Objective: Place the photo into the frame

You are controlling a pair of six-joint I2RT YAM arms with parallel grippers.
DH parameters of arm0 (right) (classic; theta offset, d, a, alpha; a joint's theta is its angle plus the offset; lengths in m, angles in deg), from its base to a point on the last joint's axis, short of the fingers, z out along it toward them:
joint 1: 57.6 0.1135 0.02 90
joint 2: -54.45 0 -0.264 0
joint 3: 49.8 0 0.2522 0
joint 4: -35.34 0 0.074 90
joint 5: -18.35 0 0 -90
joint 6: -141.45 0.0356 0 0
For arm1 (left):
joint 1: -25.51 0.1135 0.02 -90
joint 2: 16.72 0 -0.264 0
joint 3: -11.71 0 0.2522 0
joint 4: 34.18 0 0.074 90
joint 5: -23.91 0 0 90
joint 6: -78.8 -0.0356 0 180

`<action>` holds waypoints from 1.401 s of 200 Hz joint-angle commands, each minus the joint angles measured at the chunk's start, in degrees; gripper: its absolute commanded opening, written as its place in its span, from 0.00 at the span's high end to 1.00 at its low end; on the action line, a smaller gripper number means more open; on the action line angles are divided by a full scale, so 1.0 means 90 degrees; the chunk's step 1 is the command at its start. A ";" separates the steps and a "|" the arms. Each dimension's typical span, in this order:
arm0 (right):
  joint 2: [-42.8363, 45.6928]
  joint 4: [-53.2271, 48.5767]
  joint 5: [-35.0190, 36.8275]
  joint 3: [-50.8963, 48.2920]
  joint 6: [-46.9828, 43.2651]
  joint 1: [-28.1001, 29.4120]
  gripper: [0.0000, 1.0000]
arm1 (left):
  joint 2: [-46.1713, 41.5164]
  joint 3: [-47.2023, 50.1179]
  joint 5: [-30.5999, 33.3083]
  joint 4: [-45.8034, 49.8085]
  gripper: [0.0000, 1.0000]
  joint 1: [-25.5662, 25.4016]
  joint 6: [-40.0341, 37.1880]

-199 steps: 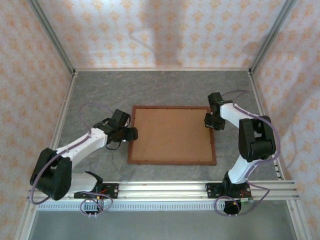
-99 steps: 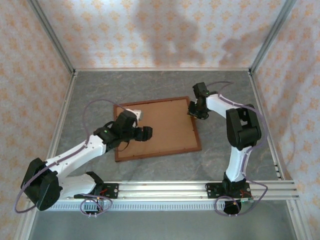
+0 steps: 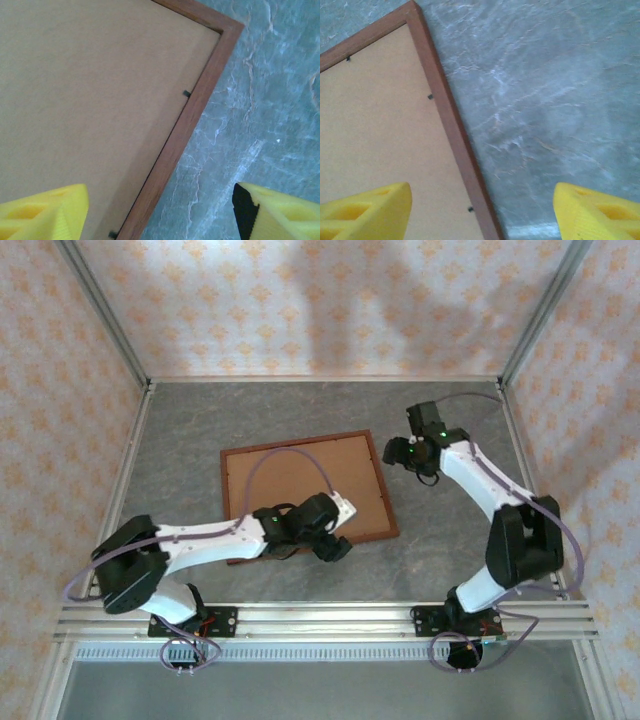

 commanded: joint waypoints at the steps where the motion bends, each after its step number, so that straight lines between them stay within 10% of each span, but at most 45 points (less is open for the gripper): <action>1: 0.0237 -0.0183 0.0226 -0.0436 -0.0106 -0.0070 0.23 | 0.0583 -0.0590 0.0418 0.0364 0.26 -0.0099 -0.0980; 84: 0.0430 -0.0146 0.0224 -0.0903 -0.0241 -0.0097 0.22 | 0.1861 -0.1315 0.0204 0.0856 0.32 0.0035 -0.1840; 280: 0.0498 0.0126 -0.1501 -0.1874 0.0065 -0.0110 0.22 | 0.1481 -0.0890 -0.0741 0.0157 0.94 0.0347 -0.1799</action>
